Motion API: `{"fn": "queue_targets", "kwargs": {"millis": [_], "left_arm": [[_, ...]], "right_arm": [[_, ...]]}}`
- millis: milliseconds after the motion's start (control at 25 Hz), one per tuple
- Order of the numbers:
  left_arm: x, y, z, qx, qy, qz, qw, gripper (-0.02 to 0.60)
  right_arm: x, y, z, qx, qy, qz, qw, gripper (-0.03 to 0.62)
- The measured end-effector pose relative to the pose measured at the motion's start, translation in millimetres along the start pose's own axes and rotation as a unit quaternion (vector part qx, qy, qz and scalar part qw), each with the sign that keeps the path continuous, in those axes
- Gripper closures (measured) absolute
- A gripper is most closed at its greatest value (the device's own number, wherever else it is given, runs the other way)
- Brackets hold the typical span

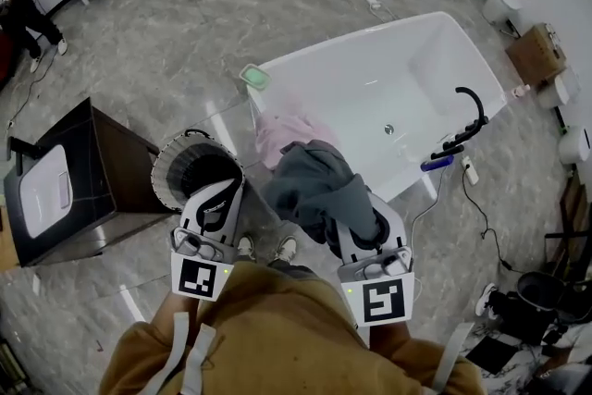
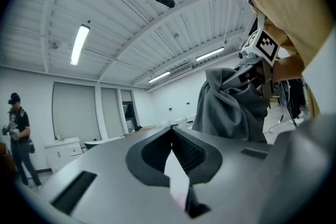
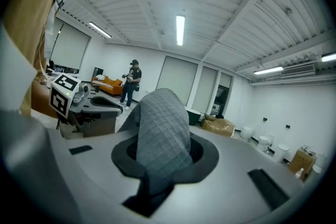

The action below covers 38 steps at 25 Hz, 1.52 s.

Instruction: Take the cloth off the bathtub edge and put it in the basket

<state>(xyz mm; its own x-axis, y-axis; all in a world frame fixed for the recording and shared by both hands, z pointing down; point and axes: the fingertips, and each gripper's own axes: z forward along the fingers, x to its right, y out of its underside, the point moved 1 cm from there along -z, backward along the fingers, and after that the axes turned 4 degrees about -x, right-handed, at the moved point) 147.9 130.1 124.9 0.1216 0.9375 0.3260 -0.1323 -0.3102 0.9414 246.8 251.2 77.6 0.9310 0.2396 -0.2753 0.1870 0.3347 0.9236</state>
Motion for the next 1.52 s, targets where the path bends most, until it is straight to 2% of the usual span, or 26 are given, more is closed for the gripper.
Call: {"fn": "queue_targets", "kwargs": {"millis": [160,320,480,640,880,1040,1200,1520], "left_arm": [[-8.5,8.6,-25.6,-0.020,-0.059,0.000,0.9980,0.574],[-19.7,20.2,-60.1,-0.053,-0.117,-0.006,0.9917,0.574],[-33.3,33.7,-101.4,-0.081,-0.178,-0.028,0.9804,0.574],[-44.0,45.3,-143.4,-0.084,-0.228,-0.054,0.9684,0.574],[-71.8,59.1,-212.3,-0.087,-0.285,-0.038,0.9537,0.574],[-77.4,68.2,-244.3,-0.094,-0.299,-0.046,0.9486,0.574],[-90.5,73.4,-269.4,-0.089,-0.297,-0.041,0.9499,0.574],[-118.0,85.7,-299.8,-0.062,-0.282,-0.040,0.9565,0.574]], "right_arm": [[-17.8,-1.8,17.7,0.017,-0.056,-0.019,0.998,0.516],[-40.3,-12.7,37.5,0.034,-0.113,-0.039,0.992,0.516],[-75.3,-27.9,52.2,0.046,-0.169,-0.050,0.983,0.516],[-123.0,-44.0,61.0,0.056,-0.220,-0.066,0.972,0.516],[-194.7,-62.5,71.9,0.064,-0.276,-0.108,0.953,0.516],[-231.0,-72.1,74.8,0.068,-0.290,-0.121,0.947,0.516],[-258.7,-85.5,74.4,0.071,-0.290,-0.132,0.945,0.516],[-294.6,-102.5,80.0,0.074,-0.258,-0.137,0.953,0.516]]}}
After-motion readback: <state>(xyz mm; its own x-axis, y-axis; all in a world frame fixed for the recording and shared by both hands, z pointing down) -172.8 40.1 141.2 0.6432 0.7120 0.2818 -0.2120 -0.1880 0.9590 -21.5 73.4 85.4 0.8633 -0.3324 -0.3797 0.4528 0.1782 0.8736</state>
